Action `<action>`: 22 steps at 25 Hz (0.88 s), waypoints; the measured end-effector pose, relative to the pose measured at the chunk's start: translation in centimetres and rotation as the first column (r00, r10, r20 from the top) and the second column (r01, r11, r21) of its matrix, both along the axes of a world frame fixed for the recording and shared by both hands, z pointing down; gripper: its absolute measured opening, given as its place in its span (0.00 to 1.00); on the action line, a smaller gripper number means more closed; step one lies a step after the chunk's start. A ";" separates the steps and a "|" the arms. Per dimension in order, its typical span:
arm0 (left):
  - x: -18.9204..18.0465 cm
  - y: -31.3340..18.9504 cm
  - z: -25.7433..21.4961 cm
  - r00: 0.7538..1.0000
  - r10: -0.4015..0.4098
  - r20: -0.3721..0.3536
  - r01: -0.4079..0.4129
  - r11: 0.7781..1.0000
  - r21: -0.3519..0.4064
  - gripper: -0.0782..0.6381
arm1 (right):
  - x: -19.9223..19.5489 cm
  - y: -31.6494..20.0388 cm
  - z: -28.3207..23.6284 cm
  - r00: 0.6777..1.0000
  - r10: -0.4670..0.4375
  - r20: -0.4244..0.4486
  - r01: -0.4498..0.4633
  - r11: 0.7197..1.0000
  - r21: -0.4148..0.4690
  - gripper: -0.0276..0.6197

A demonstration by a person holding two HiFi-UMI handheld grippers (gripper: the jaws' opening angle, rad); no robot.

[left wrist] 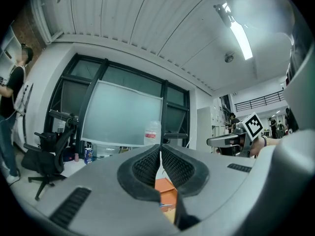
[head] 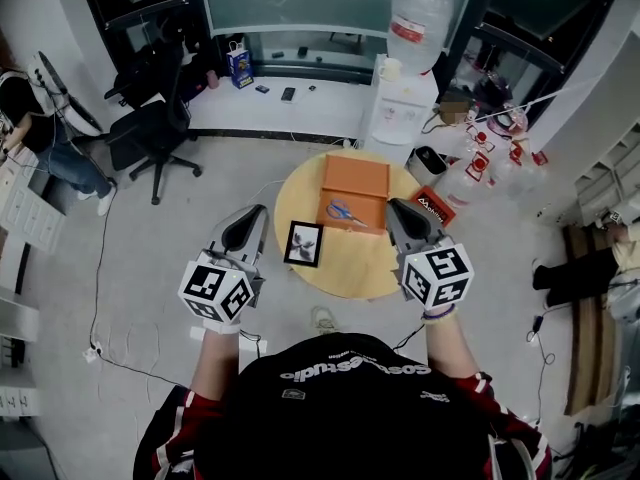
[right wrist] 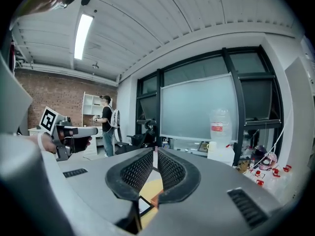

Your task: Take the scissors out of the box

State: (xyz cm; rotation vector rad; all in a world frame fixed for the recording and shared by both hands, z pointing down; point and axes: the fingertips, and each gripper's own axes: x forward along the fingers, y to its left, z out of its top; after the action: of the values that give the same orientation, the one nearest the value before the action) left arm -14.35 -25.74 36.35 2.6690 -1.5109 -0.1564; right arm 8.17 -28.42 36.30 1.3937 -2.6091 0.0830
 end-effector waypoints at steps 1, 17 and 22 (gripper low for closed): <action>0.1 -0.1 0.0 1.000 -0.001 -0.001 0.001 1.000 0.000 0.15 | 0.0 -0.1 0.0 1.000 -0.006 0.000 0.006 1.000 -0.001 0.11; 1.0 -1.8 1.9 0.999 0.001 0.043 0.000 1.000 -0.019 0.15 | -0.5 -4.0 4.9 0.997 -0.062 -0.051 0.057 0.995 -0.080 0.23; 1.5 -2.9 2.7 0.998 0.005 0.062 -0.004 1.000 -0.019 0.15 | 0.0 -6.0 8.4 0.994 -0.069 -0.085 0.058 0.990 -0.132 0.23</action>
State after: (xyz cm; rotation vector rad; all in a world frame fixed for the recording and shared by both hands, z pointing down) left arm -12.84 -28.66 39.04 2.6863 -1.5159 -0.0590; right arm 8.13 -34.42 44.70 1.2411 -2.5231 0.1733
